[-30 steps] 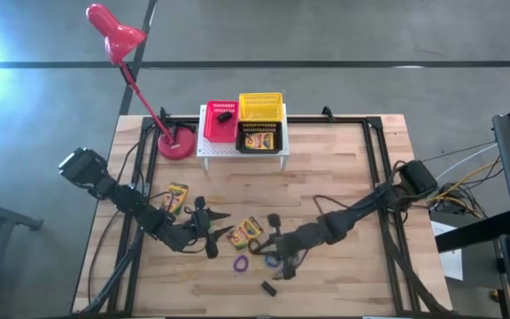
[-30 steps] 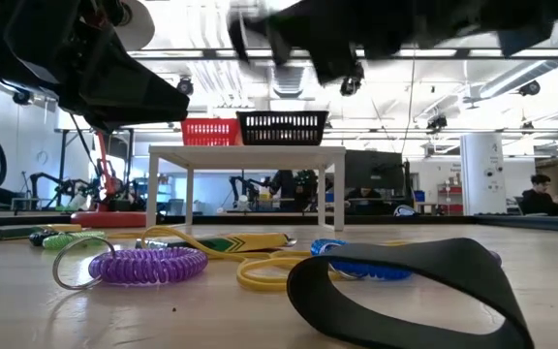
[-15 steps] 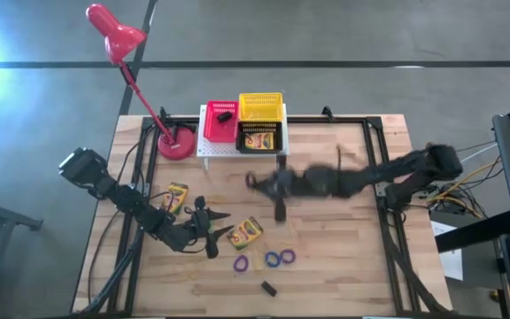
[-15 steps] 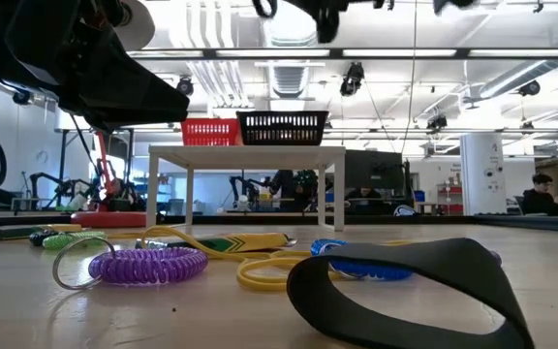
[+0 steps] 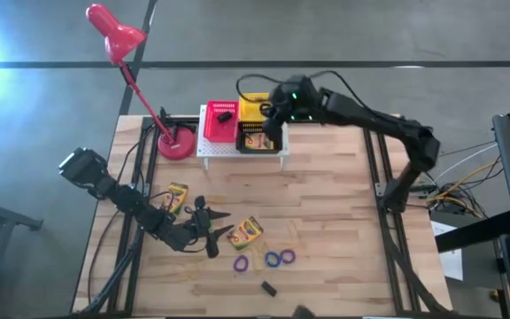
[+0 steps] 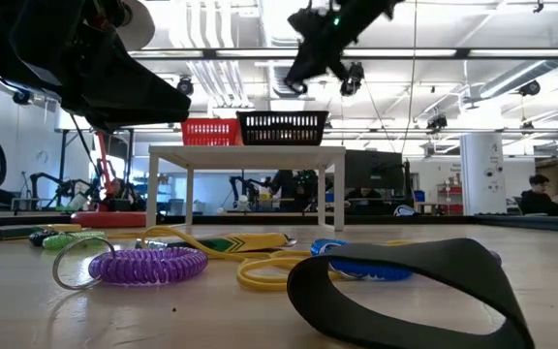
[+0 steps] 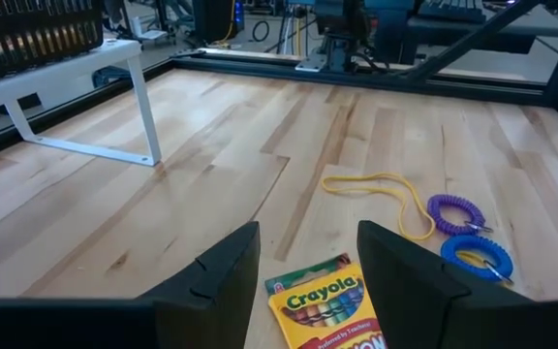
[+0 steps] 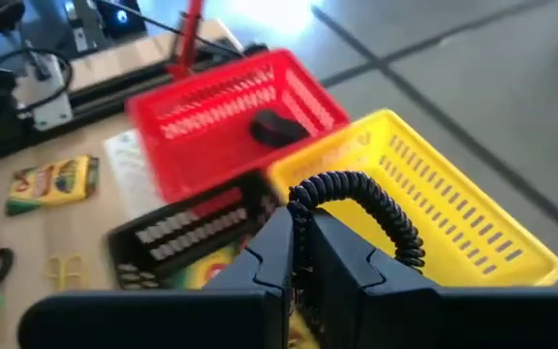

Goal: Pick & Place Office Desk Supplies
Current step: Put the right black spring keychain into the yellow bin on the shelf, then put the right crayon box into the black bin on the shelf

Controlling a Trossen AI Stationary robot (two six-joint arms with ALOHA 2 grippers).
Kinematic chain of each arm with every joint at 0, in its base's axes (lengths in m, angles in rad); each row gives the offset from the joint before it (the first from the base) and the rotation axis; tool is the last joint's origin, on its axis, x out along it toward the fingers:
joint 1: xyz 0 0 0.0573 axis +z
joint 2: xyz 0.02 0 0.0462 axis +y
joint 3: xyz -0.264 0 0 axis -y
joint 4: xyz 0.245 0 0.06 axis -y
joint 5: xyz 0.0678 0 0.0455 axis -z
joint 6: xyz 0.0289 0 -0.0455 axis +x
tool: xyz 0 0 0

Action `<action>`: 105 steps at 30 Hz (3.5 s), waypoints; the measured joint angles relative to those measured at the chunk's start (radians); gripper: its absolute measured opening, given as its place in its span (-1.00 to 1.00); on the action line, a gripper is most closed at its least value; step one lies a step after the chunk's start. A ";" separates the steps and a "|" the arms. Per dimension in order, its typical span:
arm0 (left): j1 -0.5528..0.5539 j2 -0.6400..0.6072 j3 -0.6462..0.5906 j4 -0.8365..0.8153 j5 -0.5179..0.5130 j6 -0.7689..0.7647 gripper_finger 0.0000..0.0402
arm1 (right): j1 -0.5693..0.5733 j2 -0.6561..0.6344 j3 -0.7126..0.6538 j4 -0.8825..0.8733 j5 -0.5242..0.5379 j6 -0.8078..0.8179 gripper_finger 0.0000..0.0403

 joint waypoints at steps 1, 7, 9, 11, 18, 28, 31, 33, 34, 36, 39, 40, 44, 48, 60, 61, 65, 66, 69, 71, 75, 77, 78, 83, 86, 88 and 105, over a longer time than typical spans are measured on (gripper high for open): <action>0.000 0.000 0.000 0.000 0.000 0.000 -0.10 | -0.023 0.027 0.024 -0.009 -0.023 0.001 -0.88; 0.000 0.000 0.000 -0.001 0.000 -0.003 -0.10 | -0.110 0.177 0.158 -0.119 -0.052 0.025 -0.84; 0.000 0.000 0.000 -0.001 0.000 -0.003 -0.10 | -0.120 0.207 0.189 -0.155 -0.052 0.026 -0.77; 0.000 0.000 0.000 -0.001 0.000 -0.003 -0.10 | -0.126 0.230 0.215 -0.175 -0.052 0.029 -0.66; 0.000 0.000 0.000 -0.001 0.000 -0.011 -0.10 | -0.125 0.238 0.255 -0.187 -0.045 0.028 -0.25; -0.002 0.000 0.000 -0.002 0.026 -0.025 -0.10 | 0.171 -0.003 0.112 -0.340 0.033 -0.081 -0.25; -0.002 0.000 0.000 -0.005 0.027 -0.026 -0.10 | 0.350 -0.097 -0.036 -0.295 0.157 -0.050 -0.31; -0.002 0.000 0.000 -0.005 0.027 -0.026 -0.10 | 0.476 -0.146 -0.160 -0.227 0.241 0.006 -0.34; -0.002 0.000 0.000 -0.007 0.027 -0.027 -0.10 | 0.541 -0.165 -0.222 -0.189 0.276 0.035 -0.35; -0.002 0.000 0.000 -0.007 0.027 -0.030 -0.10 | 0.666 -0.187 -0.350 -0.111 0.324 0.102 -0.37; -0.002 0.000 0.000 -0.008 0.027 -0.029 -0.10 | 0.831 -0.202 -0.518 0.045 0.347 0.187 -0.40; -0.002 0.000 0.000 -0.008 0.027 -0.029 -0.10 | 0.878 -0.202 -0.568 0.108 0.348 0.207 -0.40; 0.005 0.000 0.000 -0.008 0.026 -0.021 -0.10 | 1.004 -0.147 -0.753 0.473 0.348 0.223 -0.39; 0.006 0.000 0.000 -0.007 0.027 -0.010 -0.10 | 1.022 -0.036 -0.870 0.970 0.400 0.306 -0.35; 0.037 0.004 0.000 -0.147 0.399 -0.106 -0.10 | 0.806 0.100 -0.857 0.848 0.298 0.603 -0.09; 0.036 0.004 0.001 -0.175 0.434 -0.116 -0.11 | 0.783 0.095 -0.856 0.837 0.271 0.603 -0.07; 0.036 0.012 0.001 -0.266 0.513 -0.177 -0.20 | 0.681 0.096 -0.854 0.839 0.142 0.630 -0.03; 0.036 0.018 0.001 -0.263 0.513 -0.192 -0.24 | 0.655 0.101 -0.854 0.841 0.105 0.641 -0.01; 0.036 0.046 0.003 -0.245 0.516 -0.200 -0.38 | 0.587 0.118 -0.851 0.843 0.006 0.652 0.04; 0.036 0.077 0.007 -0.228 0.525 -0.202 -0.48 | 0.557 0.137 -0.838 0.846 -0.053 0.663 0.08; 0.038 0.167 0.042 -0.223 0.539 -0.202 -0.68 | 0.525 0.196 -0.788 0.852 -0.195 0.709 0.15; 0.044 0.215 0.064 -0.216 0.530 -0.202 -0.78 | 0.517 0.229 -0.758 0.851 -0.244 0.719 0.17; 0.049 0.234 0.075 -0.214 0.524 -0.205 -0.82 | 0.516 0.247 -0.738 0.847 -0.271 0.726 0.17; 0.082 0.291 0.116 -0.202 0.505 -0.214 -0.96 | 0.513 0.331 -0.661 0.824 -0.346 0.771 0.16; 0.098 0.294 0.118 -0.200 0.507 -0.202 -0.98 | 0.513 0.361 -0.625 0.804 -0.363 0.764 0.12; 0.103 0.294 0.117 -0.201 0.497 -0.190 -0.98 | 0.514 0.362 -0.616 0.800 -0.365 0.747 0.08; 0.112 0.288 0.114 -0.141 0.387 -0.111 -0.96 | 0.623 0.195 -0.678 0.668 -0.043 0.601 -0.77</action>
